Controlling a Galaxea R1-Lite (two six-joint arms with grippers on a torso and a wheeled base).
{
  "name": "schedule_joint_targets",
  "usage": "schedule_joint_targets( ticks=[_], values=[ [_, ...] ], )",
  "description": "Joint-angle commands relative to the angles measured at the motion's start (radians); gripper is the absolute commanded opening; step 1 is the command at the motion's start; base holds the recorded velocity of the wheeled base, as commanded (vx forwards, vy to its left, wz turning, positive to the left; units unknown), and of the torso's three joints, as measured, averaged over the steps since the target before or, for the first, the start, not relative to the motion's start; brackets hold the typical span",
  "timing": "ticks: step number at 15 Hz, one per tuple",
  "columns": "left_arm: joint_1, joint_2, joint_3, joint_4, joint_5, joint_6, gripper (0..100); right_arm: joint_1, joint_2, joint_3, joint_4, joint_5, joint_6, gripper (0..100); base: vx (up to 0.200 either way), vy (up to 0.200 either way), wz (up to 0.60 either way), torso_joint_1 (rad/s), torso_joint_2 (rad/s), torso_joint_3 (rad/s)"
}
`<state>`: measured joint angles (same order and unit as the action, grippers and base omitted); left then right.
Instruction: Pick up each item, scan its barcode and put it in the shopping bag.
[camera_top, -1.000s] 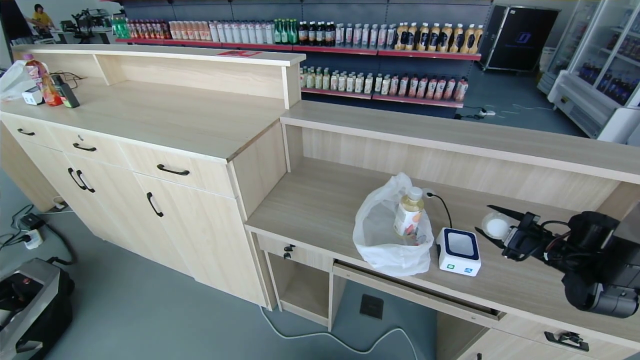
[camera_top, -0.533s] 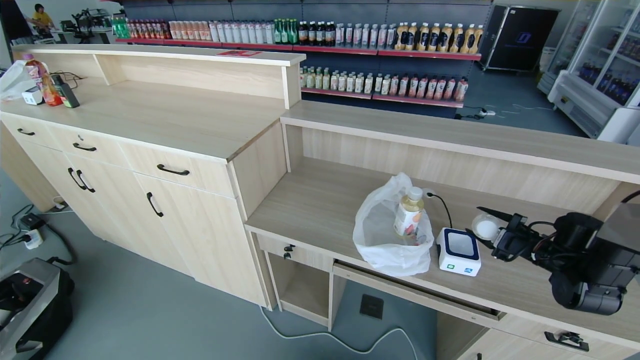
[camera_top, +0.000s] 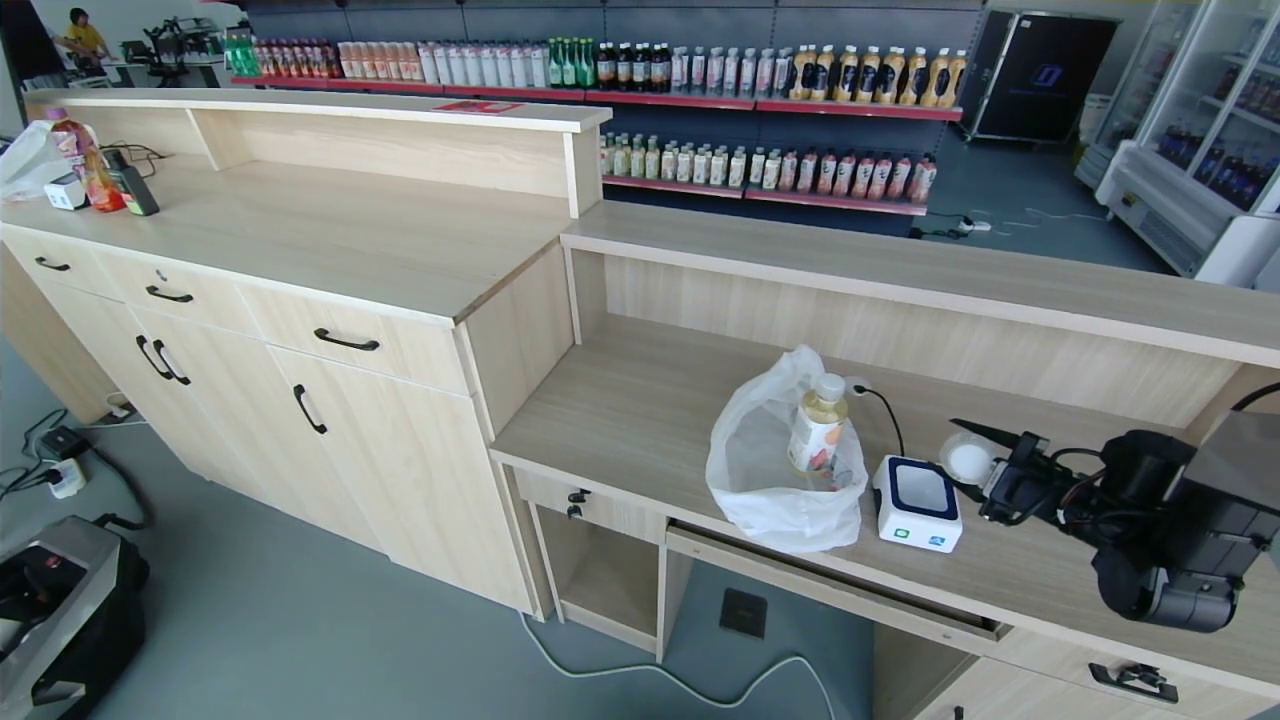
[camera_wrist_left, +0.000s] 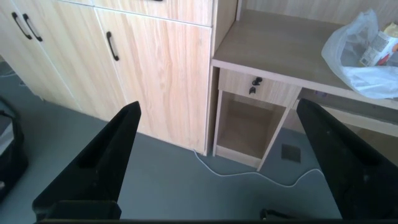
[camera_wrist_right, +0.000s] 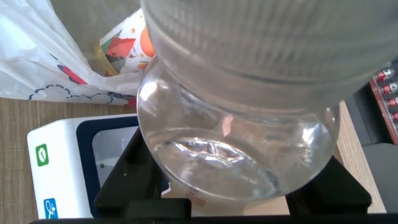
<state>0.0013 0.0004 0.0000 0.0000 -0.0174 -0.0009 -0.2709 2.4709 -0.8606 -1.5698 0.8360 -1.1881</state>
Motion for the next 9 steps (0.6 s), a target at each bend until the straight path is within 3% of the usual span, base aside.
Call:
schedule_joint_targets(
  ticks=[1, 9],
  values=[
    [0.0, 0.001, 0.0, 0.0, -0.001, -0.001, 100, -0.001, 0.008, -0.006, -0.001, 0.0, 0.001, 0, 0.0, 0.0, 0.0, 0.0, 0.0, 0.0],
    [0.0, 0.0, 0.0, 0.0, -0.001, -0.001, 100, 0.007, 0.028, -0.026, -0.001, 0.0, 0.002, 0, 0.0, 0.0, 0.0, 0.0, 0.0, 0.0]
  ],
)
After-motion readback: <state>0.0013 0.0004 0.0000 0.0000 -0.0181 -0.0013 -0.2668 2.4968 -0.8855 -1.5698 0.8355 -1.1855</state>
